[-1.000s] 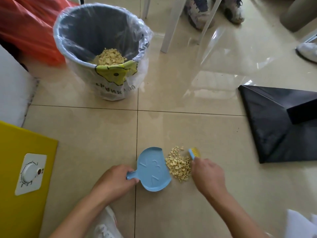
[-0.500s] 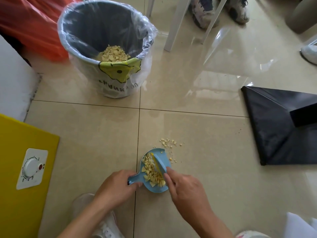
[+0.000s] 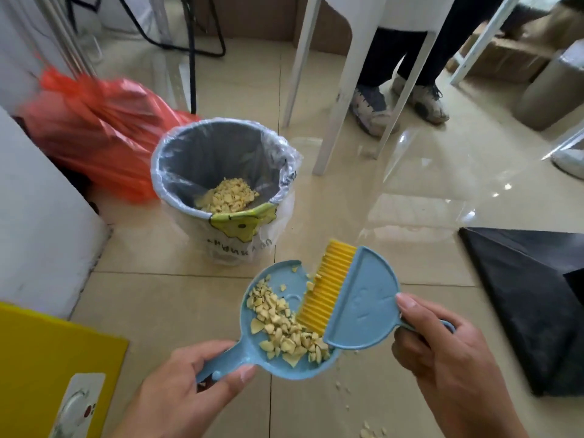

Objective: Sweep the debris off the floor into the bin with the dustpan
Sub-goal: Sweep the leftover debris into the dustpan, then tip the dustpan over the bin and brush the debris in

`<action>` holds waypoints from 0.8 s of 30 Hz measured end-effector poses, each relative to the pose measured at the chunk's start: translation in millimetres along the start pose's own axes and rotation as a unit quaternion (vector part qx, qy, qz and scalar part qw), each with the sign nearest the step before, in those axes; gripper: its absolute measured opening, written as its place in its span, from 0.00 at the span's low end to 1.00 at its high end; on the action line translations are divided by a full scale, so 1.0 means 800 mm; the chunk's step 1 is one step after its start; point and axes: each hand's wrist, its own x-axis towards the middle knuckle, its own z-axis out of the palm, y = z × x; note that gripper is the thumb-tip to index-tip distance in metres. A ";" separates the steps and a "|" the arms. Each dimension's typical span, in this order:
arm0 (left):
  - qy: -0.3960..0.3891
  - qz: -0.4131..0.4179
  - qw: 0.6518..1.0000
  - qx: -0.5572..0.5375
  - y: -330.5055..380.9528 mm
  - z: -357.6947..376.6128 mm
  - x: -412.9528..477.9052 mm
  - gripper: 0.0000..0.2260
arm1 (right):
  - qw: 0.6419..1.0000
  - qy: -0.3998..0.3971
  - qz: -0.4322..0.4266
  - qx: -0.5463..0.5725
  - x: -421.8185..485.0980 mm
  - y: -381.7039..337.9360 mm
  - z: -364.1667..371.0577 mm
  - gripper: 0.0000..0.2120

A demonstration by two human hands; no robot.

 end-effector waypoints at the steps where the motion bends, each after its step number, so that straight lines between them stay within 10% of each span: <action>1: 0.025 0.004 1.000 -0.011 0.014 -0.016 0.003 0.11 | 1.000 -0.015 -0.016 0.016 0.011 -0.016 0.016 0.07; 12: 0.265 0.032 0.964 0.002 0.101 -0.143 0.072 0.10 | 0.952 -0.066 -0.268 -0.132 0.135 -0.083 0.192 0.08; 24: 0.419 0.133 0.811 0.387 0.060 -0.101 0.166 0.27 | 0.941 -0.042 -0.167 -0.290 0.187 -0.017 0.210 0.14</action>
